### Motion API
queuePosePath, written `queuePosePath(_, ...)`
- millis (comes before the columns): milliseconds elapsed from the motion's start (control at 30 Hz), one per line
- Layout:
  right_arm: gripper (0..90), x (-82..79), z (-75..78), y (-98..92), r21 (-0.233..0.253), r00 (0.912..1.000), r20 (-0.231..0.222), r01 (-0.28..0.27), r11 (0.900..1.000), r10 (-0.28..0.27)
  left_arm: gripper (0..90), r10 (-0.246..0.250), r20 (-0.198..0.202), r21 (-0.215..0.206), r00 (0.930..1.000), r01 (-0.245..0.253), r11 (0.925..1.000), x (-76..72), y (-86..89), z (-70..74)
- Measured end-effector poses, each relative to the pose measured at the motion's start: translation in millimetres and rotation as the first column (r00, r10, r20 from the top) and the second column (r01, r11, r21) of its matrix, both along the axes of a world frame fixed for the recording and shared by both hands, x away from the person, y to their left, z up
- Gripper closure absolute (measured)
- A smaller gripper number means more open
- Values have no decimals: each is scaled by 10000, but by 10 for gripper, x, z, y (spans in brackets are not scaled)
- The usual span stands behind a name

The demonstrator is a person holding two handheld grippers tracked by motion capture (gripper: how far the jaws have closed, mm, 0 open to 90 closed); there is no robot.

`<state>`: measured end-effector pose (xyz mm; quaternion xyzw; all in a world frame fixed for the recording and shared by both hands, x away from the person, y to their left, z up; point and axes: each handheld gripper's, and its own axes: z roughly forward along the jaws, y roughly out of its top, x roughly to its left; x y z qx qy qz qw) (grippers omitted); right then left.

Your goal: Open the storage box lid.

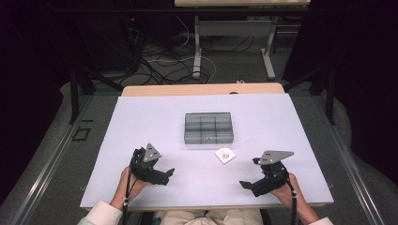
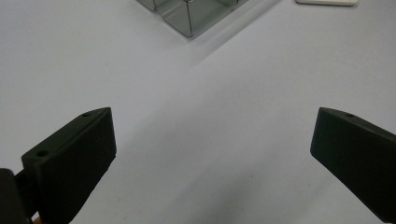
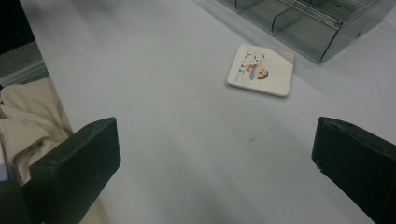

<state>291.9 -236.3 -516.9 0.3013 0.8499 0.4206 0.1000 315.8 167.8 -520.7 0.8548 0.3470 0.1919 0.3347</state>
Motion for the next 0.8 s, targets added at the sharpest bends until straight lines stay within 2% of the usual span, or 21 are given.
queuePosePath(67,5,60,-5,47,52,10000,-39,43,10000,-42,1,-46,111,0,9999,46,10000,5,-1,0)
queuePosePath(133,5,116,3,84,175,9998,-206,71,9998,-67,1,-8,10,-86,10000,8,10000,-9,-7,-4)
queuePosePath(167,5,147,10,100,120,9998,-197,35,9999,-33,1,-104,-40,-62,9999,104,9999,-12,-6,2)
queuePosePath(233,1,192,-2,153,424,9997,-218,119,9990,-110,1,-340,-44,-43,9994,340,9994,-13,-20,10)
queuePosePath(267,0,218,-3,175,426,9996,-276,98,9990,-86,0,-278,179,-65,9995,279,9996,-14,-38,-7)
queuePosePath(300,0,239,-7,205,456,9996,-287,98,9989,-85,1,-321,158,66,9994,320,9995,-17,-41,-5)
queuePosePath(400,0,318,-12,283,631,9994,-336,71,9980,-49,1,-298,64,-198,9995,299,9994,-11,-48,-23)
queuePosePath(433,0,345,-16,311,654,9994,-357,60,9978,-36,1,-417,-95,-103,9991,416,9991,-3,-36,-15)
queuePosePath(467,0,369,-18,339,697,9993,-367,23,9976,2,1,-330,60,-131,9994,330,9994,2,-42,-34)
queuePosePath(533,0,410,-15,387,714,9992,-406,-13,9974,43,0,-311,69,-79,9995,312,9995,12,-43,-42)
queuePosePath(567,0,432,-21,411,782,9993,-379,-42,9969,71,0,-355,-143,-30,9993,355,9994,12,-41,-33)
queuePosePath(600,0,449,-21,434,793,9989,-464,-49,9968,86,0,-278,82,-30,9996,279,9996,17,-49,-51)
queuePosePath(767,0,534,-49,534,841,9981,-598,-108,9964,158,0,-287,21,-35,9996,287,9996,16,-48,-59)
queuePosePath(800,10,552,-52,547,917,9988,-475,-77,9958,121,0,-267,75,17,9996,267,9996,15,-45,-54)
